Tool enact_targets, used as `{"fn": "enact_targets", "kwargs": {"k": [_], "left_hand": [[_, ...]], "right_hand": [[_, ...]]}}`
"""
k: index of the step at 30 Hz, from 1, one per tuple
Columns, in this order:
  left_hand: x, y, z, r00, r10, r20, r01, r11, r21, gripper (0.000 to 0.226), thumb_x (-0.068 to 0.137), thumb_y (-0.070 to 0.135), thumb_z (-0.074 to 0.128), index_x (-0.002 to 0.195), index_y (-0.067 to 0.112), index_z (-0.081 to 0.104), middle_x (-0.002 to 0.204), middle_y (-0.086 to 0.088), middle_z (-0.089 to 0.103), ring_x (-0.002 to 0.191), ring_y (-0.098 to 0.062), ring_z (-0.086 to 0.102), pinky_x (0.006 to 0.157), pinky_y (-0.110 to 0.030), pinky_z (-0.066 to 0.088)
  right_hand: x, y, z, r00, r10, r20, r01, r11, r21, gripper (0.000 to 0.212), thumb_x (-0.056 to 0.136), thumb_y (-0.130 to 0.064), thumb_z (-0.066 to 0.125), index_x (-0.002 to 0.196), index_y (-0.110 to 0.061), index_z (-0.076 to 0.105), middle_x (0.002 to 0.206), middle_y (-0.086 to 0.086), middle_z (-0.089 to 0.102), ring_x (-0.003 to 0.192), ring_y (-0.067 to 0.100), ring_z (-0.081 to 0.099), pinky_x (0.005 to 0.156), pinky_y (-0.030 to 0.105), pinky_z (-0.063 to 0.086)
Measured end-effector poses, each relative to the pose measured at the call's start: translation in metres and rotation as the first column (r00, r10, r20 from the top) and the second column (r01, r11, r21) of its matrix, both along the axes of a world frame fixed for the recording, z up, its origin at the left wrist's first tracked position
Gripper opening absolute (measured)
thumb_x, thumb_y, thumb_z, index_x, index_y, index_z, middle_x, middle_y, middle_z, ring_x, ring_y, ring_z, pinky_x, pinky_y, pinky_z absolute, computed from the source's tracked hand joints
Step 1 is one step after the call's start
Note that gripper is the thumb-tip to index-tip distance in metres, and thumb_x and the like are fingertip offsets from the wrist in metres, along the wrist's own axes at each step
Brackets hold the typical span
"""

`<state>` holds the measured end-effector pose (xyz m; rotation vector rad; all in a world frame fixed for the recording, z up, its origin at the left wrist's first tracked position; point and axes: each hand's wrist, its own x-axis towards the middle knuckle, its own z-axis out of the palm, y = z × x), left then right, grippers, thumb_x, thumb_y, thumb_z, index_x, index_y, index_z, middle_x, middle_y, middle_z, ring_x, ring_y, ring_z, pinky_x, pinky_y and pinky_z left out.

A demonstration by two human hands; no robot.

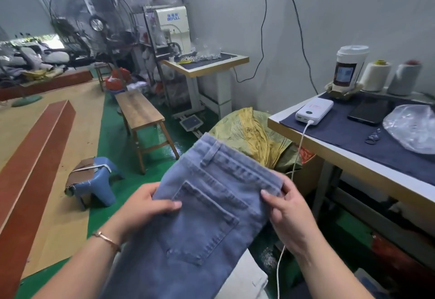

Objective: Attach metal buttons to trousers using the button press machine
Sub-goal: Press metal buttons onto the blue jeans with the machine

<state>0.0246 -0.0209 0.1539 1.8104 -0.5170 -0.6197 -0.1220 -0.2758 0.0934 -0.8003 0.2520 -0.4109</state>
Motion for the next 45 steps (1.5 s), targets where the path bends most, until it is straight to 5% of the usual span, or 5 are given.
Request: {"fn": "enact_targets", "kwargs": {"k": [8, 17, 22, 36, 45], "left_hand": [[-0.045, -0.108, 0.099, 0.946, -0.307, 0.1, 0.323, 0.896, -0.304, 0.058, 0.056, 0.055, 0.088, 0.086, 0.007, 0.078, 0.085, -0.015, 0.076, 0.074, -0.022, 0.073, 0.061, -0.026, 0.057], [-0.139, -0.243, 0.122, 0.61, -0.768, 0.192, 0.791, 0.577, -0.203, 0.031, 0.08, 0.055, 0.071, 0.097, 0.031, 0.079, 0.104, 0.004, 0.076, 0.095, -0.006, 0.071, 0.076, -0.019, 0.057], [-0.17, -0.27, 0.123, 0.526, -0.827, 0.199, 0.84, 0.469, -0.273, 0.043, 0.077, 0.055, 0.072, 0.103, 0.021, 0.078, 0.109, -0.005, 0.075, 0.103, -0.016, 0.071, 0.08, -0.019, 0.055], [-0.223, -0.318, 0.171, 0.273, -0.751, 0.601, 0.961, 0.242, -0.133, 0.098, 0.064, 0.04, 0.085, 0.143, 0.058, 0.03, 0.149, 0.013, 0.042, 0.137, -0.015, 0.044, 0.106, -0.044, 0.047], [-0.249, -0.321, 0.202, 0.05, -0.761, 0.647, 0.995, 0.097, 0.037, 0.009, 0.074, 0.012, 0.074, 0.083, 0.011, 0.077, 0.09, 0.0, 0.074, 0.088, -0.013, 0.07, 0.077, -0.03, 0.056]], "right_hand": [[-0.118, -0.056, 0.139, 0.88, -0.407, 0.245, 0.467, 0.647, -0.603, 0.021, 0.068, -0.017, 0.075, 0.086, -0.023, 0.067, 0.088, 0.002, 0.071, 0.083, 0.019, 0.067, 0.074, 0.03, 0.058], [-0.286, -0.062, 0.264, 0.632, -0.618, 0.469, 0.218, -0.438, -0.872, 0.008, 0.085, -0.014, 0.066, 0.092, -0.011, 0.064, 0.109, 0.01, 0.06, 0.106, 0.023, 0.058, 0.089, 0.046, 0.048], [-0.34, -0.066, 0.269, 0.497, -0.81, 0.31, -0.24, -0.472, -0.849, 0.019, 0.087, -0.033, 0.051, 0.089, -0.016, 0.06, 0.107, -0.005, 0.057, 0.103, 0.028, 0.054, 0.088, 0.043, 0.041], [-0.352, -0.091, 0.248, 0.576, -0.779, 0.25, 0.172, -0.183, -0.968, 0.02, 0.094, -0.012, 0.056, 0.089, -0.028, 0.066, 0.094, -0.007, 0.064, 0.092, 0.007, 0.059, 0.087, 0.022, 0.044], [-0.362, -0.083, 0.265, 0.523, -0.783, 0.337, 0.135, -0.314, -0.94, 0.017, 0.099, -0.01, 0.05, 0.089, -0.011, 0.064, 0.077, 0.007, 0.064, 0.074, 0.014, 0.057, 0.071, 0.024, 0.045]]}}
